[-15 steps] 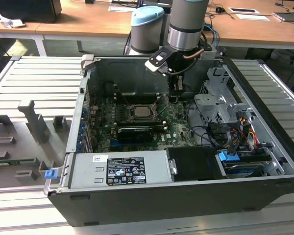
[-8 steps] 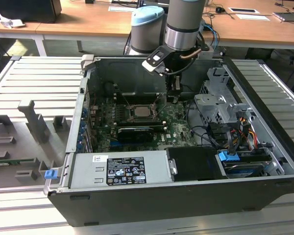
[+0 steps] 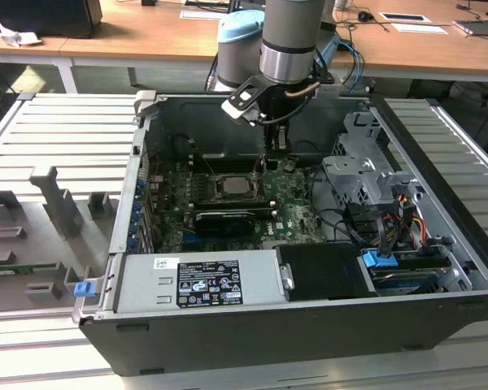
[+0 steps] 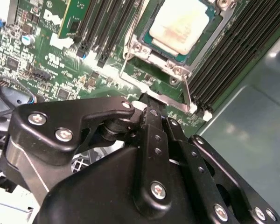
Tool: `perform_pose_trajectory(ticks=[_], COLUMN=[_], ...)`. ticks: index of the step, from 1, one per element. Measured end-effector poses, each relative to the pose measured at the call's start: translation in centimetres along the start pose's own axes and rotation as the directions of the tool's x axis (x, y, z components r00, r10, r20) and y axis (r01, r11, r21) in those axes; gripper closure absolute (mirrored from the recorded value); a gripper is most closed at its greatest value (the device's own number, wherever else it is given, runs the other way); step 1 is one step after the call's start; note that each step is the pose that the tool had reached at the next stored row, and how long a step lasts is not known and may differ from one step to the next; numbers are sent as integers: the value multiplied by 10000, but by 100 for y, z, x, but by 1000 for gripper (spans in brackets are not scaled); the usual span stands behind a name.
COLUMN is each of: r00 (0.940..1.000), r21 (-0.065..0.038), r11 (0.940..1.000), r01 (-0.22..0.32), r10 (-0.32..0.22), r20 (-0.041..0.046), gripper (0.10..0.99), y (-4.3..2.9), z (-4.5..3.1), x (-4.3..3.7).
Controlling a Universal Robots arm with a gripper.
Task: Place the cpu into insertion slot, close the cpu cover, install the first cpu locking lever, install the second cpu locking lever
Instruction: 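Close the cpu cover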
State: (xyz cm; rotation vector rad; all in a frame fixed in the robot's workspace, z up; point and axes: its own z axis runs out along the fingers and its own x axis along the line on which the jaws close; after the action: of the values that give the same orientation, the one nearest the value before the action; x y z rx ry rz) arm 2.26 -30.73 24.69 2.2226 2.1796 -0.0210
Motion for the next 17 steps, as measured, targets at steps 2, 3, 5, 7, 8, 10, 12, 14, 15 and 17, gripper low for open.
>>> perform_pose_trajectory(ticks=[2,3,5,7,8,10,12,14,15,17], r00=[10000,10000,10000,10000,10000,10000,10000,10000,10000,10000], r21=[-1,-1,-17,-41,-55,-59,-61,-60,-61,-63], r11=[10000,10000,10000,10000,10000,10000,10000,10000,10000,10000], r01=[-1,0,0,-2,-1,-3,-3,13,50,71], r10=[1,0,0,2,1,3,3,-13,-50,-71], r20=[-1,1,0,0,-1,0,0,0,1,-5], gripper=[980,980,980,980,980,980,980,980,980,980], y=[-30,-43,-136,-214,-264,-310,-395,-432,-450,-465], z=[4,7,30,55,86,120,185,198,199,199], x=[1,1,1,1,5,8,12,11,11,11])
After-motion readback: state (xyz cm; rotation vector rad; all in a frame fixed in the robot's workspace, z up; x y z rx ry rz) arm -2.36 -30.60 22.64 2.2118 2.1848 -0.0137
